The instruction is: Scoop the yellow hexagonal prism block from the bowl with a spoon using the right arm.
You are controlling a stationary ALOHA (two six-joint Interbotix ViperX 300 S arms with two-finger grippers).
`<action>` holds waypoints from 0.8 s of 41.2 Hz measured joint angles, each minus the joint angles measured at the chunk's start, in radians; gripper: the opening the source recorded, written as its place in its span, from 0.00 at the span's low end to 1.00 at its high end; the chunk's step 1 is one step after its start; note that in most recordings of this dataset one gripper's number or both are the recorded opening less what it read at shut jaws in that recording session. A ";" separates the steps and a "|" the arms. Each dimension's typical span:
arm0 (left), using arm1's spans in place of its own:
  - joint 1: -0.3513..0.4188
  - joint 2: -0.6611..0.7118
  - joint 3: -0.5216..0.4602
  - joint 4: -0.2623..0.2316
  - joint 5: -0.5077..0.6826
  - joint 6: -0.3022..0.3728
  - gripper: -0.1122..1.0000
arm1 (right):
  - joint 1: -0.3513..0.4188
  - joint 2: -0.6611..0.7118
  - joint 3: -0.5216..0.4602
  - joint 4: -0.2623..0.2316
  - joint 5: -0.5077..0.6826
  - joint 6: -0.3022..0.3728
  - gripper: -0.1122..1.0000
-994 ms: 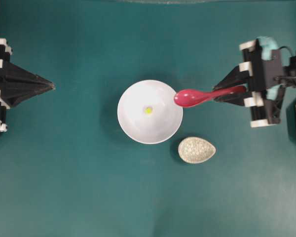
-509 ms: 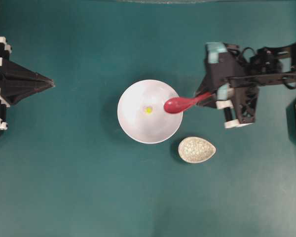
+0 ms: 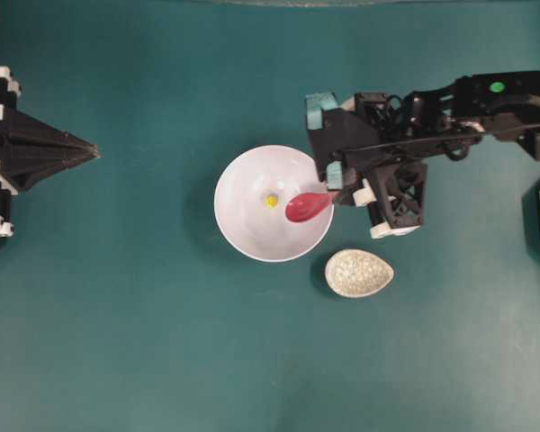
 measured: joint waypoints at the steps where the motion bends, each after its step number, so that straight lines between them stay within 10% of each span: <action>1: 0.000 0.000 0.000 0.000 -0.002 0.000 0.13 | 0.000 0.006 -0.002 -0.002 0.000 0.000 0.32; 33: 0.011 0.000 0.000 0.000 0.000 0.002 0.13 | -0.028 0.089 -0.011 -0.002 -0.078 0.043 0.32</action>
